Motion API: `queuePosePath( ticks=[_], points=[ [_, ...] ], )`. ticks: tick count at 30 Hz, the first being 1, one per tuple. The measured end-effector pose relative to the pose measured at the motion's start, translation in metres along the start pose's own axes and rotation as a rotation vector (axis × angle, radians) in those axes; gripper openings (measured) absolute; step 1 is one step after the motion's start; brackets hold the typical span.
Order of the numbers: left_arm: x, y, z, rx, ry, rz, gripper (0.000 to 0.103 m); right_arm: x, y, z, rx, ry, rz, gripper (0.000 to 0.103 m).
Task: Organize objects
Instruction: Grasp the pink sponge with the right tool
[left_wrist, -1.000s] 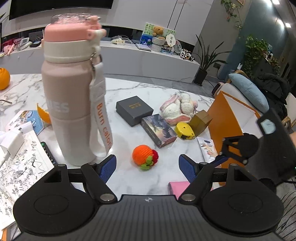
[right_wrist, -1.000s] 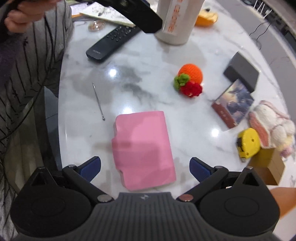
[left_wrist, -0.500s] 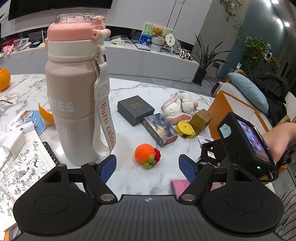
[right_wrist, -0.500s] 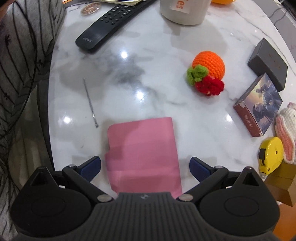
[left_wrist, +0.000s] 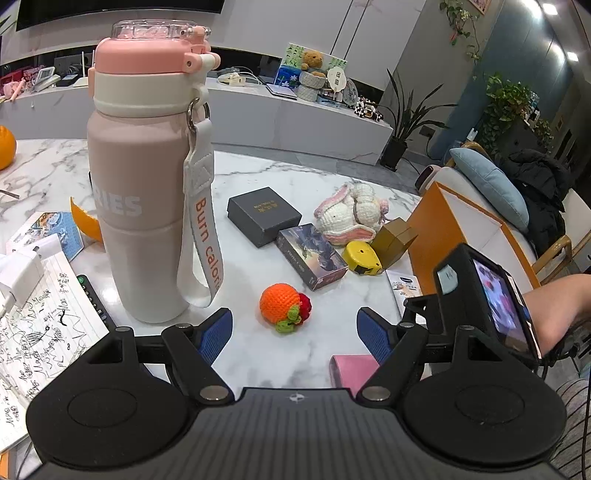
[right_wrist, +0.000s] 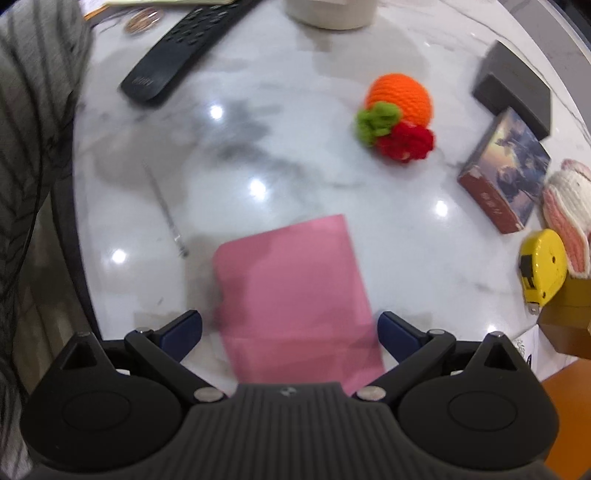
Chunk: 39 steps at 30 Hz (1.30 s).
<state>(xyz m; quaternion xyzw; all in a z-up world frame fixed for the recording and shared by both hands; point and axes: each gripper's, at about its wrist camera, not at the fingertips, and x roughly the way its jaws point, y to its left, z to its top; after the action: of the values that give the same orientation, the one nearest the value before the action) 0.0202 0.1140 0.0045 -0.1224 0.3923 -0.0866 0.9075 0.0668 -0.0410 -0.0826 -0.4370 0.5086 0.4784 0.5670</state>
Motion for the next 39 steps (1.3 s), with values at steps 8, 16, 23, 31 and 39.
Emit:
queuePosePath(
  ticks=[8, 16, 23, 31, 39],
  points=[
    [-0.001, -0.003, -0.001, 0.003, -0.001, -0.004, 0.088, -0.012, -0.007, -0.01, 0.067, -0.029, -0.01, 0.088],
    [0.002, -0.003, -0.002, 0.003, 0.008, 0.015, 0.088, -0.019, -0.008, -0.031, 0.377, -0.021, -0.048, 0.087],
    [0.034, -0.022, 0.009, 0.071, 0.065, -0.01, 0.088, -0.028, 0.01, -0.061, 0.498, -0.079, -0.076, 0.087],
    [0.104, -0.024, 0.028, 0.131, 0.248, 0.014, 0.089, -0.035, 0.016, -0.073, 0.5, -0.102, -0.082, 0.088],
    [0.141, 0.001, 0.036, 0.034, 0.343, 0.088, 0.089, -0.041, 0.025, -0.084, 0.463, -0.133, -0.082, 0.089]
  ],
)
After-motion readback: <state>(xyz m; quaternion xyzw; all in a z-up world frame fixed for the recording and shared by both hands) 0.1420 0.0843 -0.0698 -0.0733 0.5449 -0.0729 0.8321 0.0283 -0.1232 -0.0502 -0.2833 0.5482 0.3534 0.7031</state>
